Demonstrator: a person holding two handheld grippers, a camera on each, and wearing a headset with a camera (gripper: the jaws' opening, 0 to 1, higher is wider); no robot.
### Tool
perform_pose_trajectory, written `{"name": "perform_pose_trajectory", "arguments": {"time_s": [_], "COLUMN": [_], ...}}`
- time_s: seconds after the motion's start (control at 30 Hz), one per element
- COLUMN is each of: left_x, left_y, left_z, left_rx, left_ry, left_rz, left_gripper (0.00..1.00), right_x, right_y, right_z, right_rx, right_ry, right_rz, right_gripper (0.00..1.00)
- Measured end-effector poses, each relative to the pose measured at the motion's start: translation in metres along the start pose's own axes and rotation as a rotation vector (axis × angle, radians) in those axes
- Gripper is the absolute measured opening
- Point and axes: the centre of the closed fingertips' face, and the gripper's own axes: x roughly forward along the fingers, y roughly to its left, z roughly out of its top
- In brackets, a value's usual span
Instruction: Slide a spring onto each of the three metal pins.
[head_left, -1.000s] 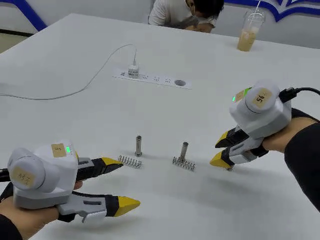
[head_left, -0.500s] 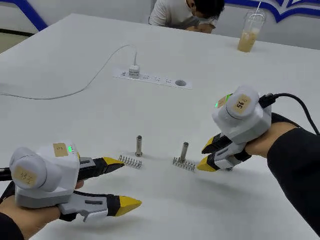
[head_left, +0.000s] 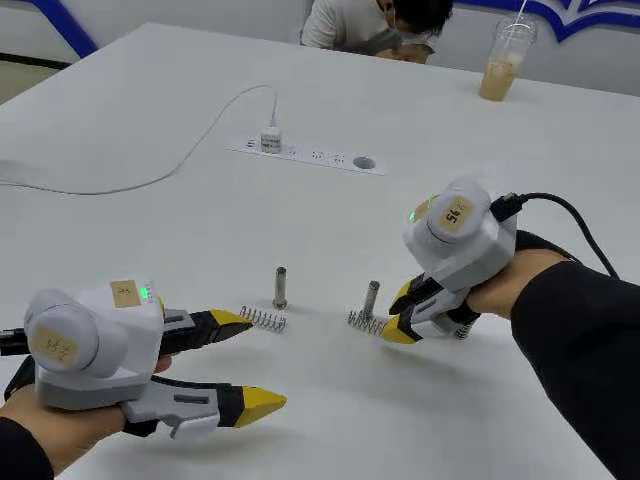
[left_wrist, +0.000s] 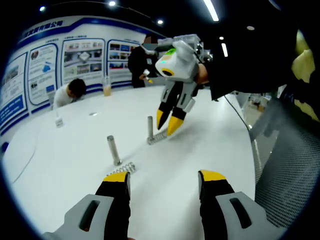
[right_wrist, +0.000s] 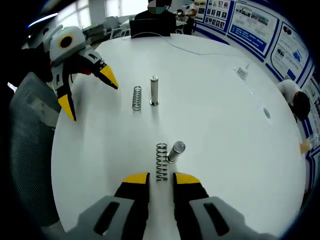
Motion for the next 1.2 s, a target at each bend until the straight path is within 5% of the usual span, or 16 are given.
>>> {"name": "perform_pose_trajectory", "arguments": {"time_s": [0.8, 1.2], "left_x": [0.002, 0.011], "left_y": [-0.001, -0.009], "left_z": [0.002, 0.01], "left_rx": [0.006, 0.031], "left_ry": [0.0, 0.003], "left_rz": [-0.003, -0.032], "left_gripper": [0.55, 0.54], "right_x": [0.012, -0.001], "right_y": [0.005, 0.026], "right_z": [-0.003, 0.0], "right_rx": [-0.006, -0.031], "right_ry": [0.024, 0.016], "right_rz": [0.027, 0.063], "right_gripper": [0.12, 0.12]}}
